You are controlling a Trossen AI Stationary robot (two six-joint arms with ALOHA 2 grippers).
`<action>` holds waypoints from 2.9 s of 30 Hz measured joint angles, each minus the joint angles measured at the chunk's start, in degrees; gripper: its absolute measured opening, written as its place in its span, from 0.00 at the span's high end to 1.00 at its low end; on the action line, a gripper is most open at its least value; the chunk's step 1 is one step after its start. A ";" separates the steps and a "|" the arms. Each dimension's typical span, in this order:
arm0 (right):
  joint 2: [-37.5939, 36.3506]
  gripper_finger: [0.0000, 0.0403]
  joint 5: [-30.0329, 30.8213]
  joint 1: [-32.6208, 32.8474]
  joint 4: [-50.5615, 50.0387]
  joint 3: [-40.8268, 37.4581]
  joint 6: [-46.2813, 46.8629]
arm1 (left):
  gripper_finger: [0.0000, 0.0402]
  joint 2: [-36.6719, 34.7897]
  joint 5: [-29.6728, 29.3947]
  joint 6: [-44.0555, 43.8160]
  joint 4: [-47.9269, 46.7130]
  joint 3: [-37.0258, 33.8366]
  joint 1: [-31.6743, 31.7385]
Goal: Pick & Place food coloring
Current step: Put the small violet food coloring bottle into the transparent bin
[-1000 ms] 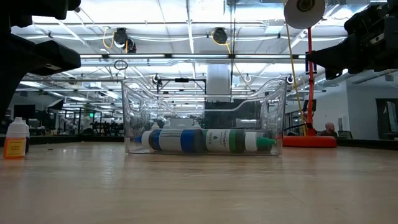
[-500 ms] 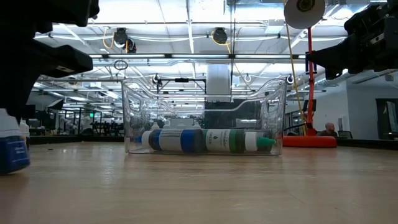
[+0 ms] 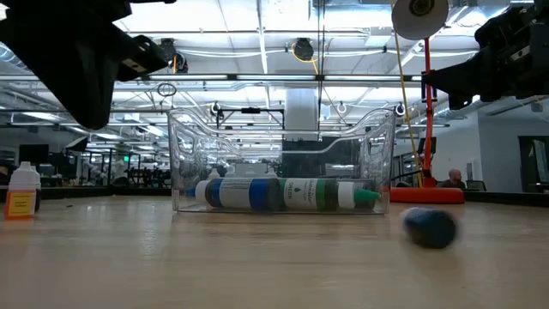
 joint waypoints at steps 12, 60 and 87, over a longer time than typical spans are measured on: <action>0.00 1.00 0.00 0.02 -0.01 0.00 0.01 | 0.91 0.00 16.32 -21.10 -12.00 0.00 -2.01; 0.00 1.00 0.00 0.02 0.00 -0.01 0.02 | 0.48 -0.22 7.04 -37.25 -17.91 -2.82 -7.10; 0.00 1.00 0.00 0.02 0.00 -0.01 0.01 | 0.48 -0.20 10.13 -39.64 -12.77 -7.99 -8.39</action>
